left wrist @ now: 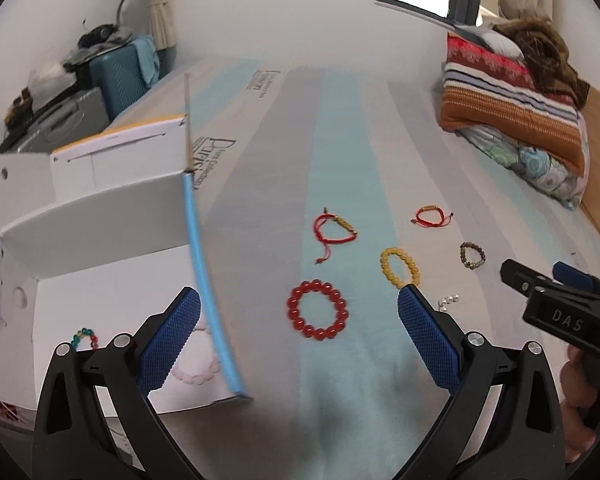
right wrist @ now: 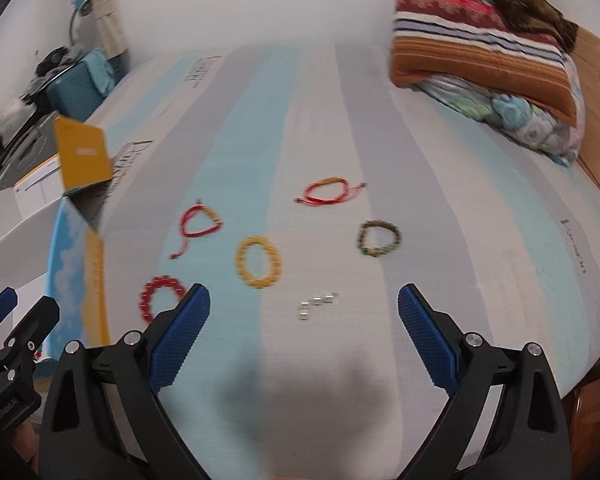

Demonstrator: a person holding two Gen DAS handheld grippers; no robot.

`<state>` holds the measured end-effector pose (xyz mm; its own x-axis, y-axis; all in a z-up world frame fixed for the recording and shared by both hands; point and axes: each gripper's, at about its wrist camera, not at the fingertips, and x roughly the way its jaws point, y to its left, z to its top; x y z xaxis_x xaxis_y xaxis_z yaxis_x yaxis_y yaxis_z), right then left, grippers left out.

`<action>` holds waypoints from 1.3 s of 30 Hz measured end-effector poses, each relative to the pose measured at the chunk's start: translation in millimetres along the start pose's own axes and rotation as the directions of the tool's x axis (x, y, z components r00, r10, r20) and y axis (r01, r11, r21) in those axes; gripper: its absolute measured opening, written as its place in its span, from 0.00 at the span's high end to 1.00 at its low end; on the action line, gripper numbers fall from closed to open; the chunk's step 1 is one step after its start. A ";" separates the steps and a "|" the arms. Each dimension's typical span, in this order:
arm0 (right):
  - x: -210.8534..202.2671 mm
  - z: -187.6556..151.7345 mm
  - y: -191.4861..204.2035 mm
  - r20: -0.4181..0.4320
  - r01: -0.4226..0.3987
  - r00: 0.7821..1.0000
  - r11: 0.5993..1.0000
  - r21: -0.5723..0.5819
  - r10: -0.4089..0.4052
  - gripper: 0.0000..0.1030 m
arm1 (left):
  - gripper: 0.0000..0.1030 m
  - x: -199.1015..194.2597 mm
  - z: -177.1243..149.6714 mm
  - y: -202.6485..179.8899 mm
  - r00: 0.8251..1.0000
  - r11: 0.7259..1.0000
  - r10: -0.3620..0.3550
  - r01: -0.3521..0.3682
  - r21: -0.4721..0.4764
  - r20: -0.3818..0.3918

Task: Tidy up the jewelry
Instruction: 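Move both tools back over the remaining jewelry on the bed, then grasp the red bead bracelet with the left tool while the right tool grasps the pearl earrings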

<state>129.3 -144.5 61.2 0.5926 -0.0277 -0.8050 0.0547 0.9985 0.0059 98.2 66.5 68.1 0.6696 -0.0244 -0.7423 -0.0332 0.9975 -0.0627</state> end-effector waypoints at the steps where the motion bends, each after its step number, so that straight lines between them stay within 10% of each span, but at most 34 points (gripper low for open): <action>1: 2.3 0.5 -6.2 -0.008 -0.003 1.000 1.000 0.002 0.003 0.11 | 0.05 4.0 0.7 -6.1 1.000 1.000 -0.010 0.010 0.000 -0.007; 13: 52.4 -0.7 -49.9 -0.107 -0.024 0.994 0.999 0.045 0.028 0.13 | 0.05 64.0 -5.6 -50.7 0.996 0.999 0.021 -0.017 0.042 -0.091; 39: 155.1 -20.9 -17.4 -0.261 -0.062 0.964 0.998 -0.002 0.059 0.32 | 0.06 186.0 -27.0 -30.9 0.968 0.999 0.034 -0.026 0.037 -0.248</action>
<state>203.5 -165.2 -76.2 0.3646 0.0451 -0.9301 0.0158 0.9984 0.0546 203.8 29.3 -86.1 0.4627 -0.0059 -0.8865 -0.0234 0.9995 -0.0189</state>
